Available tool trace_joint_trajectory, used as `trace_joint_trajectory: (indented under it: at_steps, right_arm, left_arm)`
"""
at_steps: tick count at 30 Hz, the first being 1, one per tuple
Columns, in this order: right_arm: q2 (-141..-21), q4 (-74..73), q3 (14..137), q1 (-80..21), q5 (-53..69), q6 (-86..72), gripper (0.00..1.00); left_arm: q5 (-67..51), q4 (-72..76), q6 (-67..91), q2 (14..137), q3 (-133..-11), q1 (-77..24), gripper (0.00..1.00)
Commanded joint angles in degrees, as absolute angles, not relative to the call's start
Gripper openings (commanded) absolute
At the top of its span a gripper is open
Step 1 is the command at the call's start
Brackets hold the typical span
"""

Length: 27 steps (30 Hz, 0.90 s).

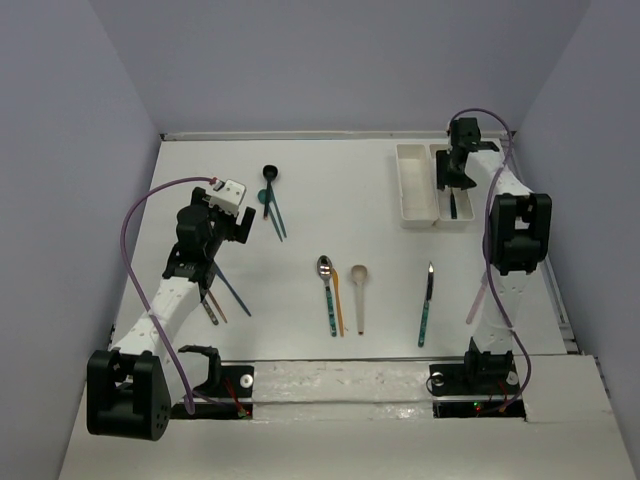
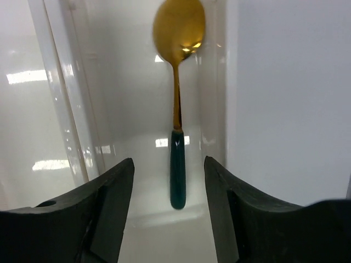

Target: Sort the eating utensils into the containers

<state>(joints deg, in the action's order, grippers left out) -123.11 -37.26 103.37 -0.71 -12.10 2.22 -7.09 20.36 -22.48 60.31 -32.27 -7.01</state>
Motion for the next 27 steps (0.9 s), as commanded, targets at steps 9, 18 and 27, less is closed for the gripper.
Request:
trace_joint_trajectory:
  at_steps: [9,18,27]
  right_arm:
    - [-83.5,-42.6,71.0,2.6,-11.1,-23.8,0.83]
    - [-72.0,-40.2,52.1,10.8,-4.7,-37.3,0.91]
    - [-70.8,-40.2,42.8,10.8,-6.3,-47.3,0.73]
  left_arm:
    - [-12.4,23.4,-22.3,58.4,-29.5,-6.8,0.99]
    - [-16.7,32.6,-16.2,60.5,-25.6,-6.8,0.98]
    - [-8.6,44.0,-14.3,59.9,-18.5,-6.7,0.97]
